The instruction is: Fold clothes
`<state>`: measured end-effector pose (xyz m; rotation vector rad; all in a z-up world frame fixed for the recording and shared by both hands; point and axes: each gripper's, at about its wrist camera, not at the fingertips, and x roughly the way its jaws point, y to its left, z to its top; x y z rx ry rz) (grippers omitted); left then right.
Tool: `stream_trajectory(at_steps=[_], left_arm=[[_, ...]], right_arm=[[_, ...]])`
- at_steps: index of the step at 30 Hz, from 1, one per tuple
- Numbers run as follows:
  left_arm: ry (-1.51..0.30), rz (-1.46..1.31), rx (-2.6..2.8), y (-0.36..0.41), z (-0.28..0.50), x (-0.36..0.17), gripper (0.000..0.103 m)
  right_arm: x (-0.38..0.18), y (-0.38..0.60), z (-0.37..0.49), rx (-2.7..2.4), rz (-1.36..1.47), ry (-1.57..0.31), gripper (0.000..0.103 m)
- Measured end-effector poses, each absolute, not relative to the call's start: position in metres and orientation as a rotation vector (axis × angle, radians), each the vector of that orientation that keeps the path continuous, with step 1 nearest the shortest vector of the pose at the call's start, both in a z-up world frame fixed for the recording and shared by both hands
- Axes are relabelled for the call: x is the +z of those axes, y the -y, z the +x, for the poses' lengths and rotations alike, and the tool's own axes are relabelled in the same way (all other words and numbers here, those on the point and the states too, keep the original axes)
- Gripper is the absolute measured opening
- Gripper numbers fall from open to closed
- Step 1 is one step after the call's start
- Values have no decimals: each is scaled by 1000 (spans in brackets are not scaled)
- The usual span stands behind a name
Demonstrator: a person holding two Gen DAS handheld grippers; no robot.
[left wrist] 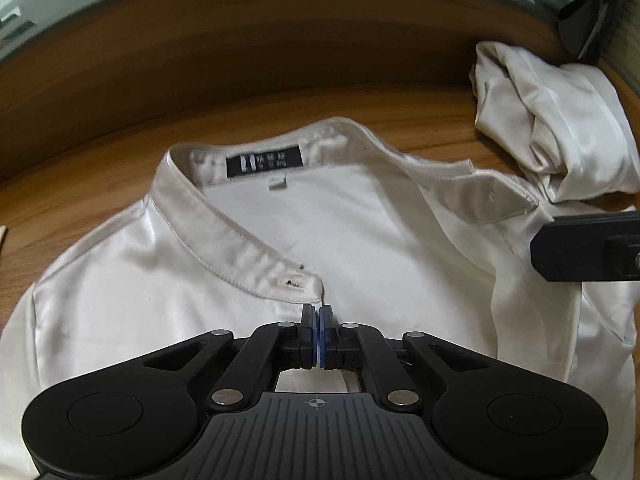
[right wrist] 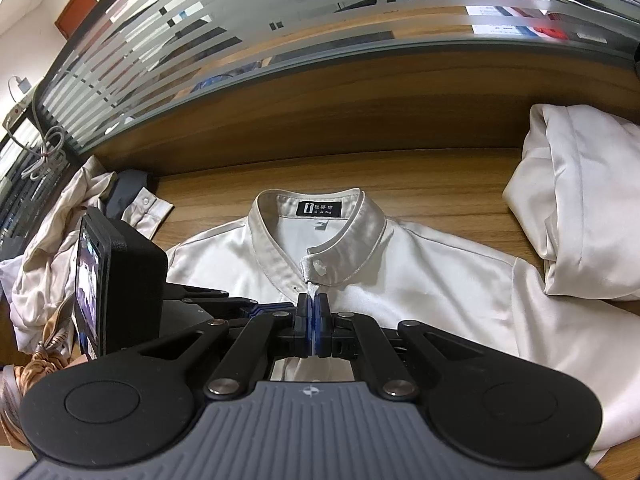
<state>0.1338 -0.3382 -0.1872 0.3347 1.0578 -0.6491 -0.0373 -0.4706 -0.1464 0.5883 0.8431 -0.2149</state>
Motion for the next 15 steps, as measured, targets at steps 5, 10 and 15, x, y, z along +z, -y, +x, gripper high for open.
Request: stream_trajectory(at_steps=[5, 10, 15], left_arm=[[-1058, 263, -690, 342, 138, -179, 3], [-1124, 216, -735, 344, 150, -189, 5], [-1086, 96, -758, 315, 159, -165, 36]], right_arm=[[-143, 472, -40, -220, 600, -825, 1], [-144, 473, -40, -228, 619, -821, 1], [-146, 472, -33, -218, 621, -823, 1]])
